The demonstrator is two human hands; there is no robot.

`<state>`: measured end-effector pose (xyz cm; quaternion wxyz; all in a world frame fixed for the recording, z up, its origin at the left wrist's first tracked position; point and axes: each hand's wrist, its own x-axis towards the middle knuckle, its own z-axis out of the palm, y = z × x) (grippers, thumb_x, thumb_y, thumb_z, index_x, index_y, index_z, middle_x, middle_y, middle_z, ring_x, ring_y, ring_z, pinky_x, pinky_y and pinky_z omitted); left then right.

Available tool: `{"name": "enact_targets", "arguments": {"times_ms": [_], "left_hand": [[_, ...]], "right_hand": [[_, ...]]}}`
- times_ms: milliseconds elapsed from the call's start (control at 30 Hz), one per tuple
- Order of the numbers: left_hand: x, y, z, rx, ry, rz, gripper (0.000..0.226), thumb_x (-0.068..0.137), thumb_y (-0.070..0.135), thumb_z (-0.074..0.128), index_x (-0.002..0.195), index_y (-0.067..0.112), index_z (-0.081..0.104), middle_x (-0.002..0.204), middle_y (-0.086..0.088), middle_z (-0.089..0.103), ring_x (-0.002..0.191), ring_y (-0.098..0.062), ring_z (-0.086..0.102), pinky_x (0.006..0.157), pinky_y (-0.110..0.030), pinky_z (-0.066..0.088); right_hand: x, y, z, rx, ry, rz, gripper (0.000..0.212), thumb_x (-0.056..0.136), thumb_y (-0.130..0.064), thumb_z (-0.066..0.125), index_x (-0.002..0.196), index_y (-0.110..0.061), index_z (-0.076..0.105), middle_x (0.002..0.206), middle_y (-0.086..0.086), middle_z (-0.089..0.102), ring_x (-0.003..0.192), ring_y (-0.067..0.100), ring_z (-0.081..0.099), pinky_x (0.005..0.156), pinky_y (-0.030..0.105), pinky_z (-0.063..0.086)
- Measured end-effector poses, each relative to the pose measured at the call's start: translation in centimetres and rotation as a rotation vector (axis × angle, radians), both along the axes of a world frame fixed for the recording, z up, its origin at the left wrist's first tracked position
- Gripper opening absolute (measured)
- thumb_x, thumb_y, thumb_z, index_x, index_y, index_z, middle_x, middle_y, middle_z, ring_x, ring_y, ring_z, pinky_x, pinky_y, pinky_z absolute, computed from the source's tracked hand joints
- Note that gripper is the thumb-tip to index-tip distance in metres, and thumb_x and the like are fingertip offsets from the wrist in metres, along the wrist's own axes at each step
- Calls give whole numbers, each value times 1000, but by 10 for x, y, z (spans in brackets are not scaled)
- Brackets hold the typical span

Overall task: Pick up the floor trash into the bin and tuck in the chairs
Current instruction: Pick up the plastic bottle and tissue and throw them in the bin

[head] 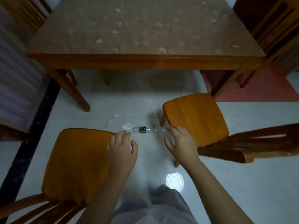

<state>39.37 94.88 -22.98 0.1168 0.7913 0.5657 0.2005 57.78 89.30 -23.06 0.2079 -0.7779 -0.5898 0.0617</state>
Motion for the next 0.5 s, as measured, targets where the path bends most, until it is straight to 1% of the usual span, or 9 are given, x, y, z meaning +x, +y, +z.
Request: {"name": "enact_targets", "arguments": {"times_ms": [67,100,167,233,333,400,500], "left_hand": [[4,22,-4,-17,1,96,24,82,14,60,101,0,66,105,-18,66,94,-35,60,77,-43,48],[4,31,-7,-24,5,135,24,81,13,60,101,0,66,105,-18,66,94,-35,60,77,-43,49],[4,50,-17,-40,30,183,27,81,16,55,101,0,65,104,-17,66,94,-34,60,77,-42,49],[5,74,-35,-59,50,207,29,84,20,51,100,1,64,105,-17,66,94,-33,60,78,-41,48],[13,117,-74,-87,25,204,42,82,28,37,98,1,66,104,-16,66,93,-33,60,79,-40,48],[23,147,-109,-83,-7,180,42,81,28,38,98,1,66,105,-15,66,95,-32,59,81,-40,47],[37,182,-164,-86,-40,169,39,82,27,40,100,3,66,107,-13,65,99,-28,56,82,-37,46]], "right_hand": [[17,36,-5,-17,4,64,29,83,-22,62,109,-11,63,105,7,65,93,23,59,76,28,44],[23,53,-9,-26,13,88,29,83,-22,62,110,-11,62,105,7,65,94,22,58,76,27,43],[31,85,-17,-49,45,121,29,84,-22,60,111,-11,62,107,5,64,96,21,57,79,27,43],[35,116,-33,-60,69,138,28,83,-20,62,109,-10,63,105,7,65,95,23,58,77,28,43],[38,165,-76,-90,84,158,26,81,-19,65,105,-7,63,99,11,66,89,27,60,75,30,45],[39,197,-112,-108,104,158,29,82,-22,61,107,-7,63,100,12,67,90,28,61,78,33,48],[43,234,-171,-148,166,141,33,79,-25,55,104,-5,65,98,13,68,87,30,63,78,34,49]]}}
